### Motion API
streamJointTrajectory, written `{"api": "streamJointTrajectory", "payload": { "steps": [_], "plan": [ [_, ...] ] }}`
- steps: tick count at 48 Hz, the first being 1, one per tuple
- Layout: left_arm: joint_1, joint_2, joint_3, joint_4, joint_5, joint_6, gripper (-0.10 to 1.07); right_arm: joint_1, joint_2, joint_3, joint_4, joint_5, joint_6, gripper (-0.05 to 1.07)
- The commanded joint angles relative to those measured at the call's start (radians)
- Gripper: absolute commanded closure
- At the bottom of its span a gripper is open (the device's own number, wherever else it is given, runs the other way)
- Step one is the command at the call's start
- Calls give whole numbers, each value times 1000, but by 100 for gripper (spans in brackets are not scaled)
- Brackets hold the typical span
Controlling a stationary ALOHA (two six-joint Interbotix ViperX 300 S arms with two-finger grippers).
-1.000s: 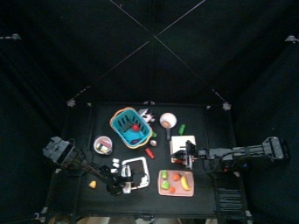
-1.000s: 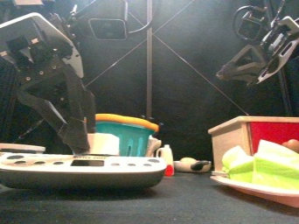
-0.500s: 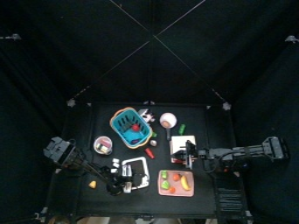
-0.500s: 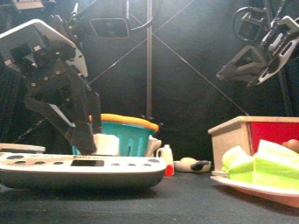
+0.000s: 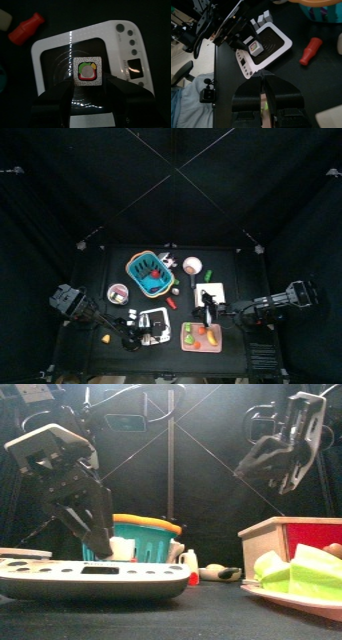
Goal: Grab sushi piece
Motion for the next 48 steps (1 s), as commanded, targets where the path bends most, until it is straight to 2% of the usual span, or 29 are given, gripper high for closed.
{"api": "streamJointTrajectory", "payload": {
  "steps": [1, 8, 13, 23, 36, 42, 48],
  "plan": [
    [-52, -32, -15, 92, 112, -52, 22, 17, 49, -64, -15, -48, 2, 95],
    [-129, -32, -2, 201, 219, -155, 22, 20, 126, -109, -32, -110, 0, 88],
    [-181, -34, 14, 242, 276, -210, 22, 20, 176, -141, -57, -163, 0, 80],
    [-256, -31, 35, 193, 387, -255, 22, 29, 285, -238, -83, -192, 0, 65],
    [-344, 20, 26, 181, 561, -275, 22, 29, 445, -405, -106, -193, -2, 46],
    [-371, 46, 23, 181, 586, -304, 22, 28, 494, -462, -107, -193, -9, 37],
    [-390, 69, 21, 184, 594, -345, 22, 21, 534, -506, -121, -193, -9, 35]
  ]
}}
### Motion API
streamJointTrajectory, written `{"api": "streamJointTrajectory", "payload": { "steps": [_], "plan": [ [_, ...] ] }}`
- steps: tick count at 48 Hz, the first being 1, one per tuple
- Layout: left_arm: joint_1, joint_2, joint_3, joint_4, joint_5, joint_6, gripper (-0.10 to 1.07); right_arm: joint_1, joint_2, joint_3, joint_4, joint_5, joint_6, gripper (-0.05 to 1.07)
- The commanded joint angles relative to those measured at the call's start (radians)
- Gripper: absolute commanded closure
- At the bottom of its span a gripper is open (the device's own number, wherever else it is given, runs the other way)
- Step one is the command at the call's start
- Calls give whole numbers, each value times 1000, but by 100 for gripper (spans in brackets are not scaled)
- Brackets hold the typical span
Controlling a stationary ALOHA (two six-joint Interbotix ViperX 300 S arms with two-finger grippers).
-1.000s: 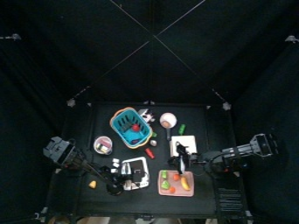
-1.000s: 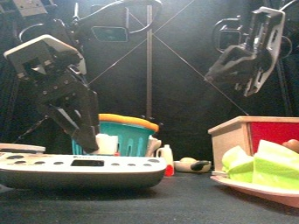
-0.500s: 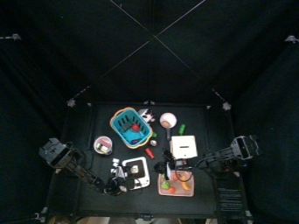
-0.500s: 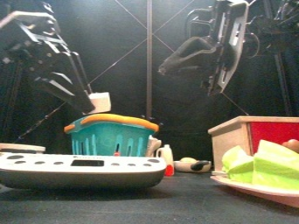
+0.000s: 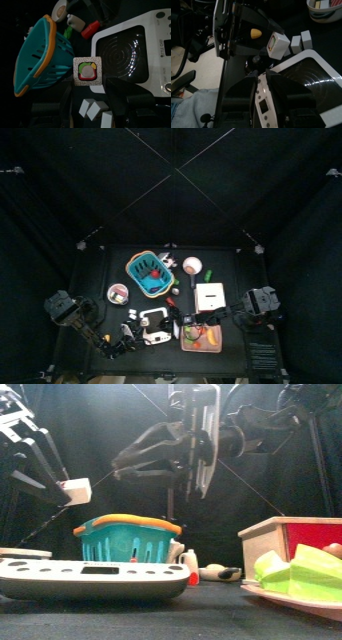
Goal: Grab sushi piece
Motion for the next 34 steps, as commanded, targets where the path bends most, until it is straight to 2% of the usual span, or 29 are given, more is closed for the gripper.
{"api": "streamJointTrajectory", "payload": {
  "steps": [1, 15, 34],
  "plan": [
    [-11, 3, -23, 8, 12, -23, 22, -9, 0, -54, -11, -9, -3, 35],
    [-15, 6, -37, 15, 14, -37, 22, -37, 57, -129, -40, -3, -2, 35],
    [-18, 8, -48, 32, 18, -37, 22, -75, 87, -169, -54, 2, 9, 36]
  ]
}}
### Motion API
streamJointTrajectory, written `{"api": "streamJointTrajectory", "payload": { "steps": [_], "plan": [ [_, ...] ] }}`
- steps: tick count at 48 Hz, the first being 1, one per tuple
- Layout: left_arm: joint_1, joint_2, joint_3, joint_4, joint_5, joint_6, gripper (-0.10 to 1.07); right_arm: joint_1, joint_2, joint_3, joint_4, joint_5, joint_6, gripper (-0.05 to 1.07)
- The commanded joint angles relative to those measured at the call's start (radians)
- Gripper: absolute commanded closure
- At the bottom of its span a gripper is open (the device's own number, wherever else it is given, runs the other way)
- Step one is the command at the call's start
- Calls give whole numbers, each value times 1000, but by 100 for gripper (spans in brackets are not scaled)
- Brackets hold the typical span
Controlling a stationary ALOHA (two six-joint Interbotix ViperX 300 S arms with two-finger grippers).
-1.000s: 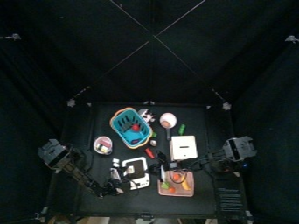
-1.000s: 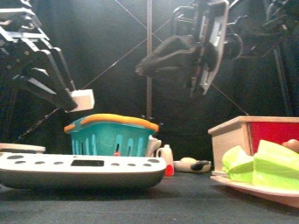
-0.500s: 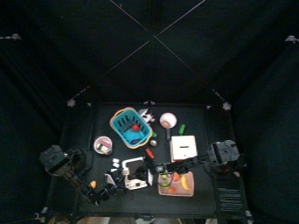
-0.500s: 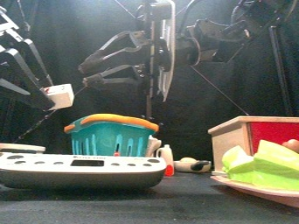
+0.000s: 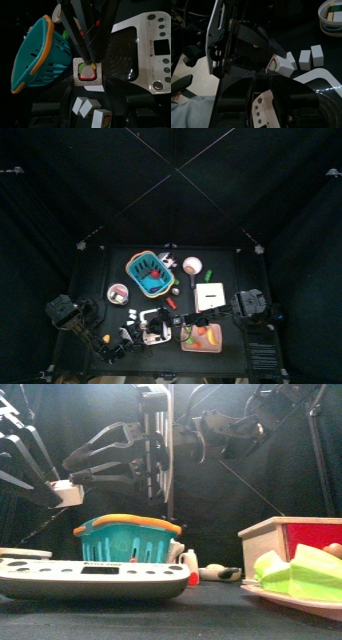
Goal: Grab sushi piece
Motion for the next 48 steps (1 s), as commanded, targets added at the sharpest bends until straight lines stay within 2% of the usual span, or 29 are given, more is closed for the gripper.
{"api": "streamJointTrajectory", "payload": {
  "steps": [1, 12, 26, 37, 43, 48],
  "plan": [
    [-5, -11, -29, 23, 11, -2, 22, -21, -20, -26, 6, 2, 3, 36],
    [-28, -11, -29, 20, 63, -2, 22, -40, -29, -17, 15, 15, 2, 36],
    [-29, 2, -25, -8, 67, -3, 22, -43, -81, 11, 9, 29, 0, 36],
    [-37, 3, -29, 8, 71, -3, 22, -54, -112, 57, 6, 17, -5, 34],
    [-38, 5, -29, 43, 80, -5, 22, -54, -98, 54, -15, -14, 0, 30],
    [-41, 6, -32, 77, 81, -5, 22, -55, -92, 54, -29, -26, 2, 23]
  ]
}}
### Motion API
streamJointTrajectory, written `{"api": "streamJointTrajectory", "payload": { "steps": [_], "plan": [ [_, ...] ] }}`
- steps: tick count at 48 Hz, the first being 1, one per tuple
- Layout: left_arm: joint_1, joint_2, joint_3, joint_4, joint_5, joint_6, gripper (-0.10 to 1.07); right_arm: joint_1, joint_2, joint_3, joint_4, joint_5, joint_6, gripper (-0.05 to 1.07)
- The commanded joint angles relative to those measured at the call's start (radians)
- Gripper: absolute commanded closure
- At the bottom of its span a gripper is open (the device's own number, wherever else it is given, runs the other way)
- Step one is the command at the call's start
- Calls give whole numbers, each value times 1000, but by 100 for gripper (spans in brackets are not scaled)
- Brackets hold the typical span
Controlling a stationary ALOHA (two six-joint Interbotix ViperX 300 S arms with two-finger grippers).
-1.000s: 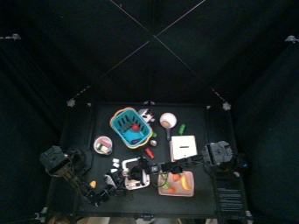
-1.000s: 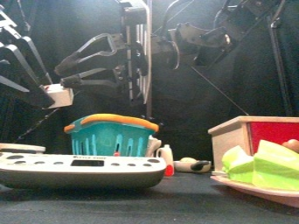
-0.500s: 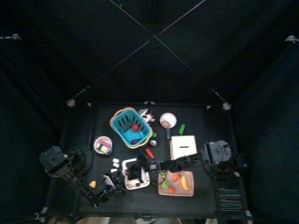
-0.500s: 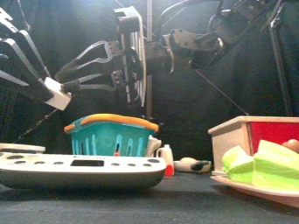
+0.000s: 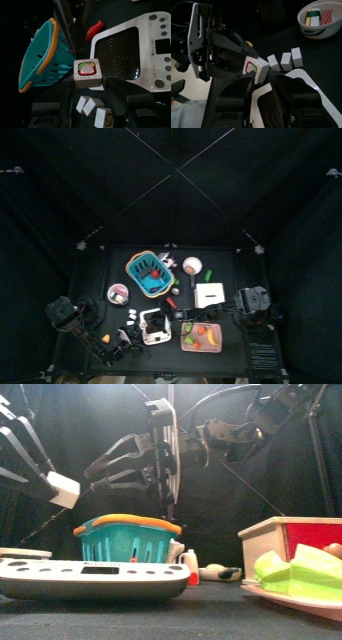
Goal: Grab sushi piece
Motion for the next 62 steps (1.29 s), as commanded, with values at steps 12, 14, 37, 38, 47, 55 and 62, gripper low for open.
{"api": "streamJointTrajectory", "payload": {
  "steps": [12, 14, 37, 38, 47, 55, 62],
  "plan": [
    [-12, 0, -31, 91, 37, -3, 22, 0, -14, -21, -17, -23, 2, 15],
    [-17, 3, -32, 104, 52, -3, 22, 2, -12, -21, -17, -21, 2, 15],
    [-21, 11, -26, 123, 83, -3, 22, 2, 11, -55, -67, -23, 3, 16],
    [-20, 12, -26, 123, 83, -3, 22, 2, 12, -57, -71, -23, 3, 16],
    [-18, 21, -23, 117, 84, -3, 22, 5, 12, -63, -78, -18, 3, 16],
    [-5, 23, -18, 91, 84, -3, 22, 9, 12, -54, -77, -15, 5, 17],
    [11, 21, -12, 69, 95, -3, 22, 14, 11, -49, -78, -14, 5, 24]
  ]
}}
